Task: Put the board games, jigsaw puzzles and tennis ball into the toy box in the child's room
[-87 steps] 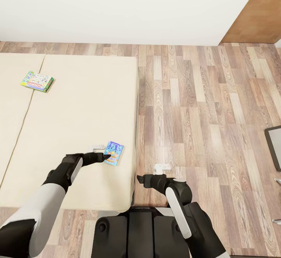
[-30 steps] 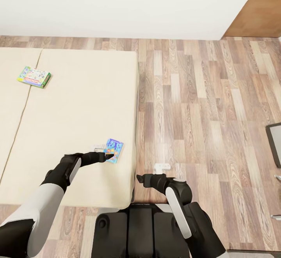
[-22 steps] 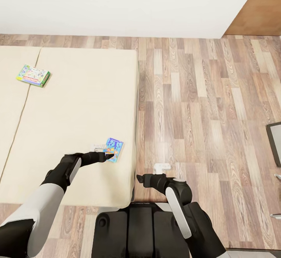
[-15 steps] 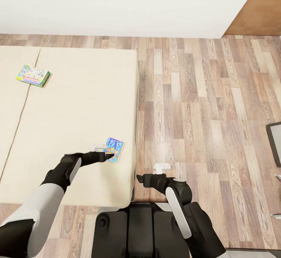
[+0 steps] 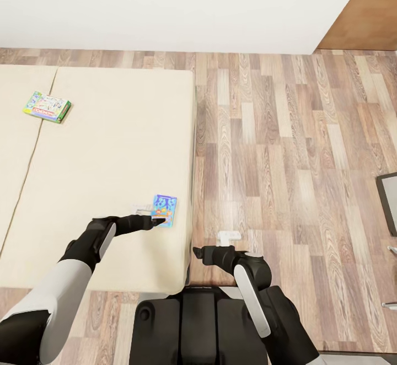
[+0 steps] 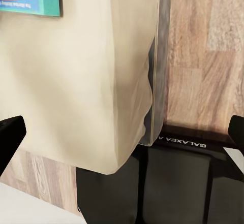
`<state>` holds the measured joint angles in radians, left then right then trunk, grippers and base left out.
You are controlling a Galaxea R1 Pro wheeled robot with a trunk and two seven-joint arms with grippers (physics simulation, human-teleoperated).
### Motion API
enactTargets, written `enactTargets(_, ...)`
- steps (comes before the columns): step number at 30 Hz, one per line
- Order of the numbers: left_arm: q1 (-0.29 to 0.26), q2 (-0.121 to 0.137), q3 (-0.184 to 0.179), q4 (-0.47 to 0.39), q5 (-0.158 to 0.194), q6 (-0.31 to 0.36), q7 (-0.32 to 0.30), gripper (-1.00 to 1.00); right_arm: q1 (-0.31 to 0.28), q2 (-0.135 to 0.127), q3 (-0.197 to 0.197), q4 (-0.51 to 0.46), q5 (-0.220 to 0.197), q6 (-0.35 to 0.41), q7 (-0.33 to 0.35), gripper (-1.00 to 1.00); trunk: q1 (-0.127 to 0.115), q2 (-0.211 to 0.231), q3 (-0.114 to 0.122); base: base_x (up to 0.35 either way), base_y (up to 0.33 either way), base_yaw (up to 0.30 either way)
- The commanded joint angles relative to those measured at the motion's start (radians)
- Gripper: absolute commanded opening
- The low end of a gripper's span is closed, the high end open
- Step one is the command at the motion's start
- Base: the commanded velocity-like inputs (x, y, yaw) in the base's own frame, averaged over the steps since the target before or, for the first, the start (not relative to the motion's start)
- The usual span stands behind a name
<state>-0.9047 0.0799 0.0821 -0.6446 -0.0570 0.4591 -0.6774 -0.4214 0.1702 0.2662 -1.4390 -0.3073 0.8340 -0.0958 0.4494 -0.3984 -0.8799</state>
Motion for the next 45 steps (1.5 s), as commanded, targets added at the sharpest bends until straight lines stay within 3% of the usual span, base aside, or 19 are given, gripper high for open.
enactTargets(1, 0.000, -0.001, 0.005, -0.001, -0.006, 0.007, -0.009, 1.00, 0.000, 0.000, 0.001, -0.001, -0.010, 0.004, -0.010, 1.00, 0.001, -0.002, -0.001, 0.000, 0.000, 0.000)
enactTargets(13, 0.000, 0.001, 0.005, -0.001, -0.003, 0.007, -0.015, 1.00, 0.000, 0.000, 0.001, -0.001, -0.010, 0.004, -0.010, 1.00, 0.001, -0.002, -0.001, 0.000, 0.000, 0.000)
enactTargets(23, 0.000, 0.001, 0.006, -0.001, 0.000, 0.007, -0.062, 1.00, 0.000, 0.000, 0.002, -0.001, -0.010, 0.004, -0.010, 1.00, 0.001, -0.002, -0.001, 0.000, 0.000, 0.000)
enactTargets(45, 0.000, -0.002, 0.017, -0.001, 0.004, 0.009, -0.068, 1.00, 0.000, 0.000, 0.001, -0.003, -0.010, 0.004, -0.009, 1.00, 0.001, -0.002, -0.001, 0.000, 0.000, 0.000)
